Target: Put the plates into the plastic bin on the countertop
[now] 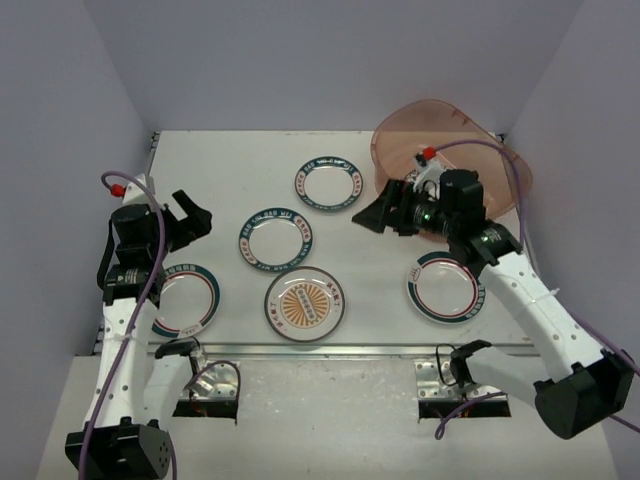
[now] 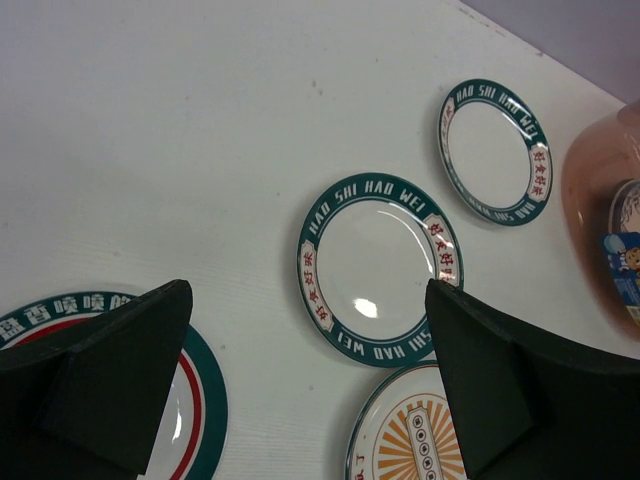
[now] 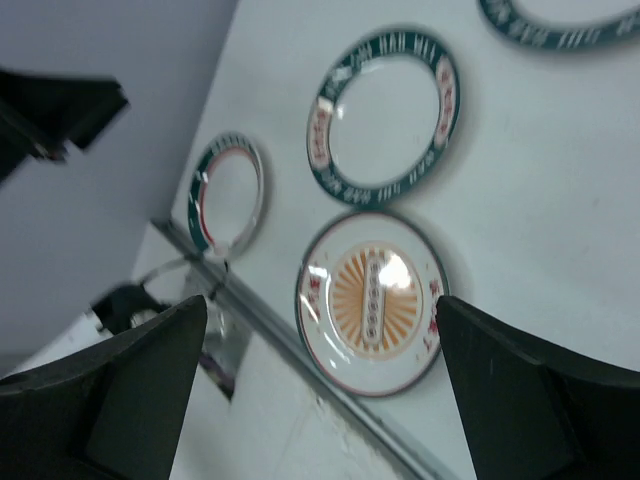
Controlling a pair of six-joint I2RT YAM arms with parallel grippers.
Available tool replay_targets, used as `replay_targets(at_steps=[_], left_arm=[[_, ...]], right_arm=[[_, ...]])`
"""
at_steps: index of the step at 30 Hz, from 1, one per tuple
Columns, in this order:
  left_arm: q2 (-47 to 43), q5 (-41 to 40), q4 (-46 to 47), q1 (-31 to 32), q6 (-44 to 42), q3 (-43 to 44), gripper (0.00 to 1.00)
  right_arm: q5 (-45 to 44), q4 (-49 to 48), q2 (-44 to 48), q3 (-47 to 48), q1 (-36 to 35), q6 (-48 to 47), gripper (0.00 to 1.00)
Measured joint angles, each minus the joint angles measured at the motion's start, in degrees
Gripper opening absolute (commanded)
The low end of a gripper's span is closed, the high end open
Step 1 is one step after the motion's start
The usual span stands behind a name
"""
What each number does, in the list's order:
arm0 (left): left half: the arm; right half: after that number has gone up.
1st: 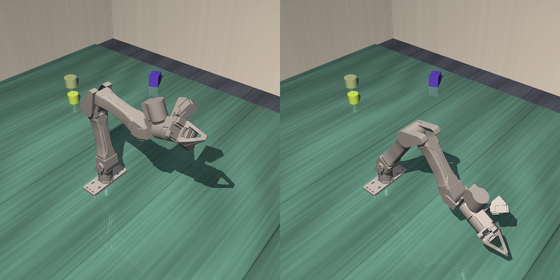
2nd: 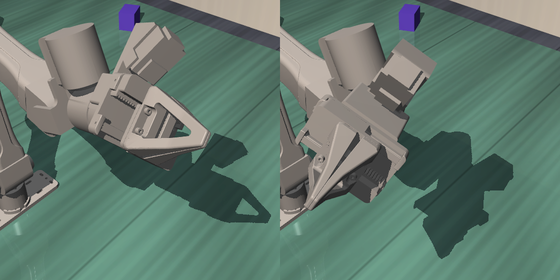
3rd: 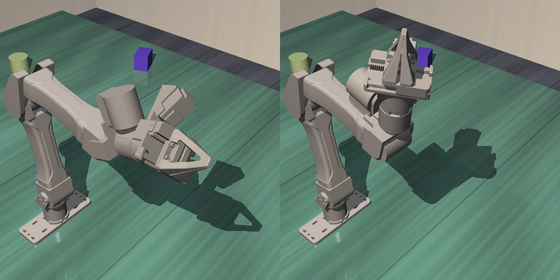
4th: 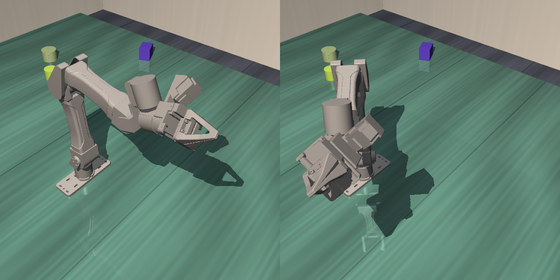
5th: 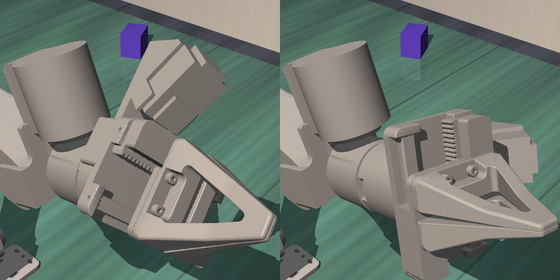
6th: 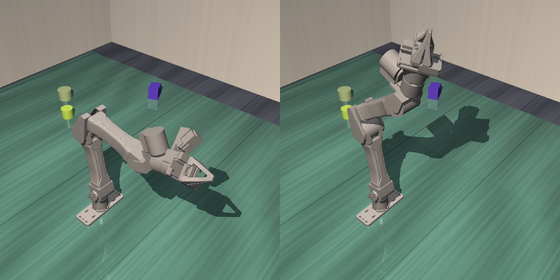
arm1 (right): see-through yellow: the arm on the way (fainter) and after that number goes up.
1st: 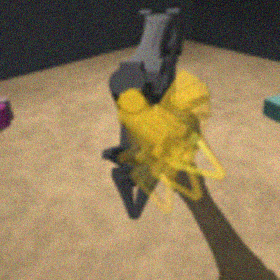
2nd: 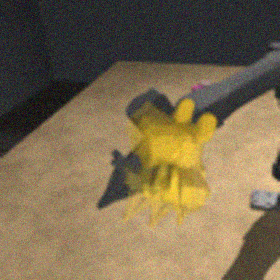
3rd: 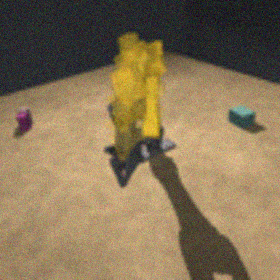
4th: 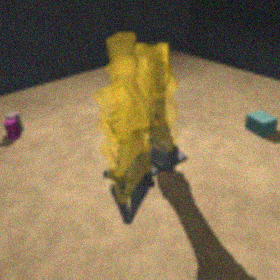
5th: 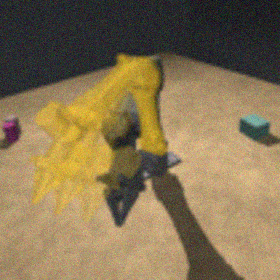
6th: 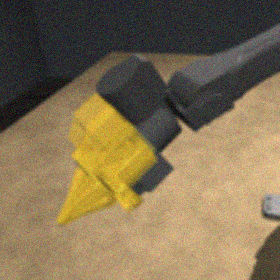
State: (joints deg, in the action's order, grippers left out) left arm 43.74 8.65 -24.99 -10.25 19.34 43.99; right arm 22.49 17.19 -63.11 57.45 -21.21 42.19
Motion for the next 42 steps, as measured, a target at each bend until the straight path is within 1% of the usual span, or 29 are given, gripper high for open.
replay_targets(at_steps=[1, 3, 6, 9, 10, 12, 13, 15, 17, 18, 19, 21, 24, 25, 26, 29, 32, 34, 36, 38, 40, 42], left_arm=[[-0.74, -0.12, 0.03, 0.16, -0.07, -0.99, 1.0], [-2.58, -0.2, -0.25, 0.54, -0.11, -2.62, 1.0], [-5.19, -1.08, -0.25, 2.49, -0.24, -3.48, 1.0], [-5.87, -1.36, 0.29, 4.64, -0.5, -3.5, 1.0], [-5.86, -1.36, 0.38, 5.16, -0.6, -3.5, 1.0], [-5.74, -1.36, 0.41, 5.8, -0.78, -3.5, 1.0], [-5.74, -1.36, 0.41, 5.84, -0.84, -3.5, 1.0], [-5.73, -1.4, 0.41, 5.92, -0.86, -3.5, 1.0], [-5.52, -1.46, 0.39, 6.03, -0.86, -3.54, 1.0], [-5.3, -1.45, 0.37, 6.11, -0.86, -3.59, 1.0], [-5.29, -1.4, 0.35, 6.15, -0.88, -3.61, 1.0], [-5.37, -1.33, 0.4, 6.19, -0.89, -3.61, 1.0], [-5.48, -1.3, 0.41, 6.44, -0.95, -3.61, 1.0], [-5.5, -1.28, 0.41, 6.5, -0.97, -3.61, 1.0], [-5.51, -1.17, 0.41, 6.54, -1.01, -3.61, 1.0], [-5.61, -0.89, 0.41, 6.61, -1.08, -3.61, 1.0], [-5.89, -0.9, 0.39, 6.83, -1.08, -3.61, 1.0], [-6.11, -0.89, 0.42, 6.96, -1.08, -3.61, 1.0], [-6.28, -0.88, 0.43, 7.17, -1.08, -3.61, 1.0], [-6.35, -0.86, 0.45, 7.22, -1.08, -3.61, 1.0], [-6.35, -0.82, 0.45, 7.24, -1.08, -3.61, 1.0], [-6.35, -0.83, 0.45, 7.24, -1.08, -3.61, 1.0]], right_arm=[[1.45, -0.78, 0.3, -3.53, -1.29, -1.62, 0.94], [3.7, -1.66, -2.07, -9.69, -3.58, -4.31, 0.91], [6.14, -2.45, -11.14, -16.05, -6.64, -7.29, 0.91], [6.45, -2.74, -16.44, -19.16, -9.78, -9.11, 0.91], [6.43, -3.43, -17.95, -19.86, -11.16, -9.28, 0.89], [6.34, -6.5, -19.96, -20.59, -12.6, -9.24, 0.82], [6.25, -8.23, -20.96, -20.87, -12.69, -8.92, 0.77], [5.8, -11.67, -23.27, -21.41, -12.68, -7.98, 0.69], [5.08, -15.36, -25.88, -22.14, -12.68, -6.43, 0.58], [4.58, -17.23, -27.22, -22.62, -12.68, -5.43, 0.55], [4.48, -19.14, -28.33, -23.07, -12.58, -4.1, 0.47], [4.38, -23.02, -29.99, -23.5, -12.57, -1.83, 0.27], [3.95, -27.88, -32.87, -23.73, -12.57, 0.59, 0.13], [4.21, -29.22, -33.76, -23.83, -12.51, 1.3, 0.06], [4.8, -30.66, -34.56, -23.95, -12.48, 2.38, 0.01], [6.02, -34.36, -35.71, -24.41, -12.42, 4.76, 0.0], [6.09, -36.19, -34.76, -26.21, -12.39, 6.61, 0.0], [4.99, -34.25, -30.26, -27.63, -12.3, 7.01, 0.0], [3.8, -29.98, -23.94, -27.96, -11.31, 6.9, 0.0], [3.01, -24.62, -15.51, -27.46, -8.06, 6.44, 0.0], [3.51, -19.9, -9.01, -24.67, -1.6, 6.41, 0.0], [2.94, -17.23, -5.65, -20.15, 5.93, 7.11, 0.0]])
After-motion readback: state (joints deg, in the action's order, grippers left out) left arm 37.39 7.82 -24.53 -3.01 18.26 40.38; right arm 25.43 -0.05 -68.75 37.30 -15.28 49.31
